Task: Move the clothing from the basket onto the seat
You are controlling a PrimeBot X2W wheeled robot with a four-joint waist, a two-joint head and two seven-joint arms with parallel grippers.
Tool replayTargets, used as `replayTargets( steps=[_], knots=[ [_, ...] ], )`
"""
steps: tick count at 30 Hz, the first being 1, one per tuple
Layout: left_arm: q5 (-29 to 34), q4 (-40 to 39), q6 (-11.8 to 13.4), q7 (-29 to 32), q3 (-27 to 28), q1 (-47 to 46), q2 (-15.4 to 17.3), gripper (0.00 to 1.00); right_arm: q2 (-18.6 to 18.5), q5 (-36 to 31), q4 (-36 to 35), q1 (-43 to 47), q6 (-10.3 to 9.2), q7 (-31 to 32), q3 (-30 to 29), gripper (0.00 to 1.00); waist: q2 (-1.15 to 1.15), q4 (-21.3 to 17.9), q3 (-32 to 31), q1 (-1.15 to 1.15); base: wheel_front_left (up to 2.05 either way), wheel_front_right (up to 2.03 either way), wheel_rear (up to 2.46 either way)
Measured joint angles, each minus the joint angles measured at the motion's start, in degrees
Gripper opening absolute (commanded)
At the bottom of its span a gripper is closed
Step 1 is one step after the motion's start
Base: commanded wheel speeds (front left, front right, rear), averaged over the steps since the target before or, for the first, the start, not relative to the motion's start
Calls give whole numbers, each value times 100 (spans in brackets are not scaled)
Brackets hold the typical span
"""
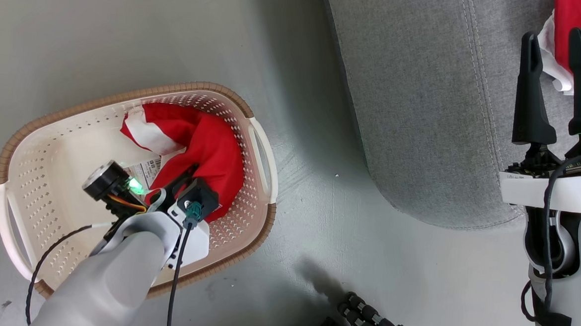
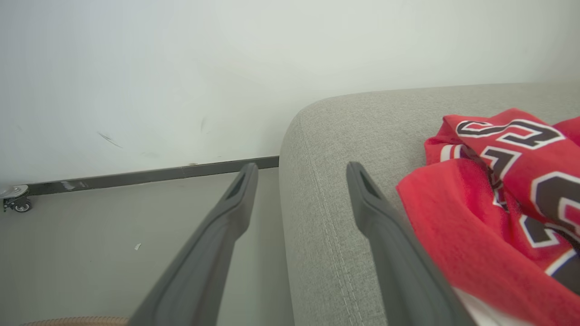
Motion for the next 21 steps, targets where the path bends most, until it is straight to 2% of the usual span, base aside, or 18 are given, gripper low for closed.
replayTargets(
  steps=[10, 15, 21],
  knots=[
    [-51, -201, 2, -211, 21, -110, -25, 0, -1, -10, 20, -207, 0, -1, 33, 100, 0, 103, -105, 0, 0, 0, 0],
    [-97, -400, 5, -288, 46, -110, -38, 0, -3, -341, 88, -230, 0, -1, 371, 100, 0, 190, -202, 0, 0, 0, 0],
    [-193, -736, 110, -355, 181, -104, -41, 0, -5, -557, 234, -230, 0, -2, 442, 100, 0, 310, -362, 0, 0, 0, 0]
  ],
)
